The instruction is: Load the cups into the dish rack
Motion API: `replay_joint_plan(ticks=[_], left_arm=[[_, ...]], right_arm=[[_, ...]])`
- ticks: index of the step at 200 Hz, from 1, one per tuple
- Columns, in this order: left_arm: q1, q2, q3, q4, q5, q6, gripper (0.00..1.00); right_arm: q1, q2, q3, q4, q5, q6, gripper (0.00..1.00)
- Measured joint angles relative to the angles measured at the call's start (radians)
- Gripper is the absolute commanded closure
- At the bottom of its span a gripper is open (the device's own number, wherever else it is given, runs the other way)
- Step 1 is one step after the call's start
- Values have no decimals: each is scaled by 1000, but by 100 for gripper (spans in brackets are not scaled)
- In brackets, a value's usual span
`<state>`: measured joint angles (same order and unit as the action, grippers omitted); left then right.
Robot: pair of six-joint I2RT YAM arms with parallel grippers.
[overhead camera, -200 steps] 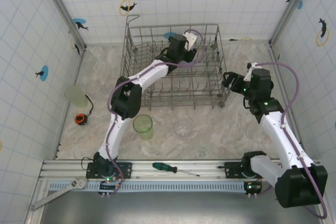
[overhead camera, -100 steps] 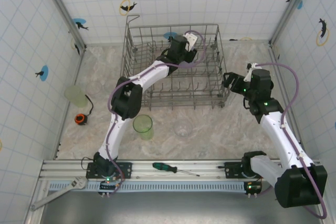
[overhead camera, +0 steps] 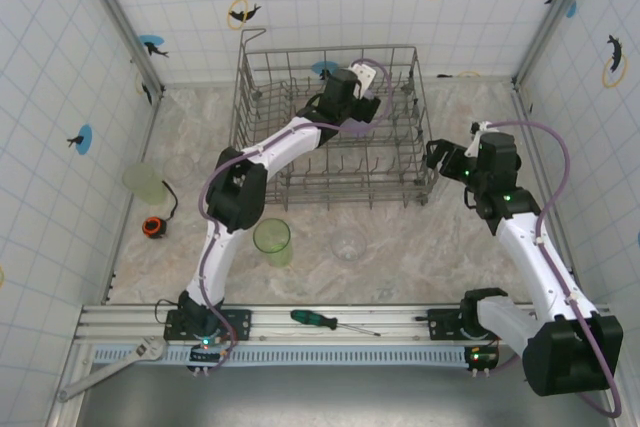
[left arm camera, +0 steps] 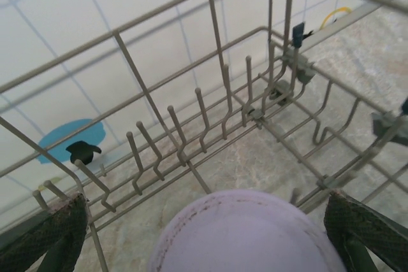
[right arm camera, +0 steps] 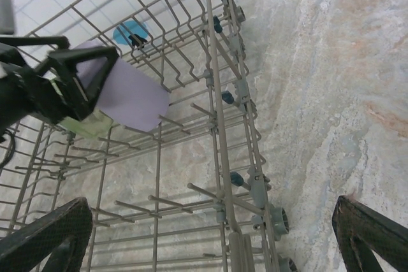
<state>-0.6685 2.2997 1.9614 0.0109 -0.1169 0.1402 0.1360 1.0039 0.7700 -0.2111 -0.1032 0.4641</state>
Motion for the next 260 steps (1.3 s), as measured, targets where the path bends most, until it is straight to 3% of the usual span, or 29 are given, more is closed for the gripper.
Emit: replay_joint_plan(ticks=[122,234,260], left_arm=[[-36,-297,-189,23,-53,-95,2],[-36,-649,-534,56,42,-281,2],[-36,-747,-673,110,68,-322,2]], right_arm=[[-35,6,172,-232,32,-50,0],[-269,254,322,-366,15,-174,0],[-322,310,333,-354,-1,-172,5]])
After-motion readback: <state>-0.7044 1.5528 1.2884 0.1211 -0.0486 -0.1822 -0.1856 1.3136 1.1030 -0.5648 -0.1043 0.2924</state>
